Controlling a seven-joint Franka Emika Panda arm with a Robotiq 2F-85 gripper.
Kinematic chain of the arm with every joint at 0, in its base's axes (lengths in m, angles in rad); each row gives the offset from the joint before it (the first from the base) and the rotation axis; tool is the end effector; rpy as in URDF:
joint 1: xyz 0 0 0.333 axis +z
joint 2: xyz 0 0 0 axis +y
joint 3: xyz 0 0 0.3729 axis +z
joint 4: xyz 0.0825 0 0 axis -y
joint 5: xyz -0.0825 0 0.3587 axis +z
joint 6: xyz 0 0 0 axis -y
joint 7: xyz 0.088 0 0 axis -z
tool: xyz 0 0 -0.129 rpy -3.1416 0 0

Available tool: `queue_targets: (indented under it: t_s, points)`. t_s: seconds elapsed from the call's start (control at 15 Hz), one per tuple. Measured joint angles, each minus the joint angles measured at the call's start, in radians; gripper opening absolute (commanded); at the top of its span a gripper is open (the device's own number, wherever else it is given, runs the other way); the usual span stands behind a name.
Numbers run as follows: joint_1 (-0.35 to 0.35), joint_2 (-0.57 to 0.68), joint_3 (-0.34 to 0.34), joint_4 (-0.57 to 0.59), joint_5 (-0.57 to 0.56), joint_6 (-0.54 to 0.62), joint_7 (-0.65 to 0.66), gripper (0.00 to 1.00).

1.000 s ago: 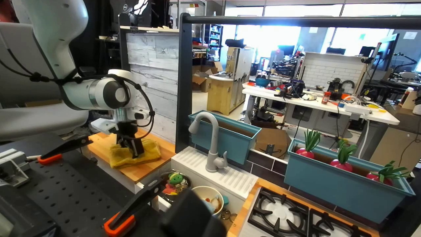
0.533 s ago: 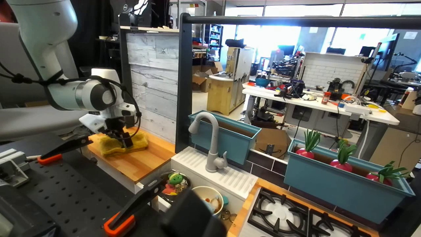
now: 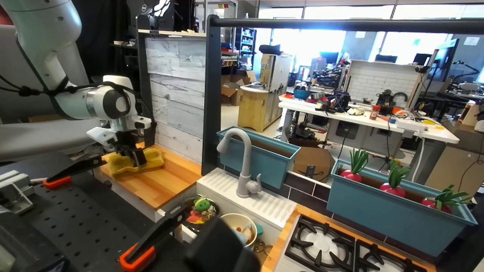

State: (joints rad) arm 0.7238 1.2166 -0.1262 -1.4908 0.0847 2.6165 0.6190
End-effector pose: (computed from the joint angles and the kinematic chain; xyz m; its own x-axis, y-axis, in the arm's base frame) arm 0.5579 0.3931 -0.0377 0.9996 -0.0205 -0.0177 -0.0183 -0.9934 0.1134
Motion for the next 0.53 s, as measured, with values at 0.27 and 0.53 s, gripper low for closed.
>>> queue_targets:
  t_s: [0.27, 0.53]
  points:
    - [-0.058, -0.042, -0.074, -0.092, -0.011, -0.068, 0.005, 1.00]
    - [-0.098, -0.052, -0.104, -0.124, -0.076, -0.076, 0.014, 1.00]
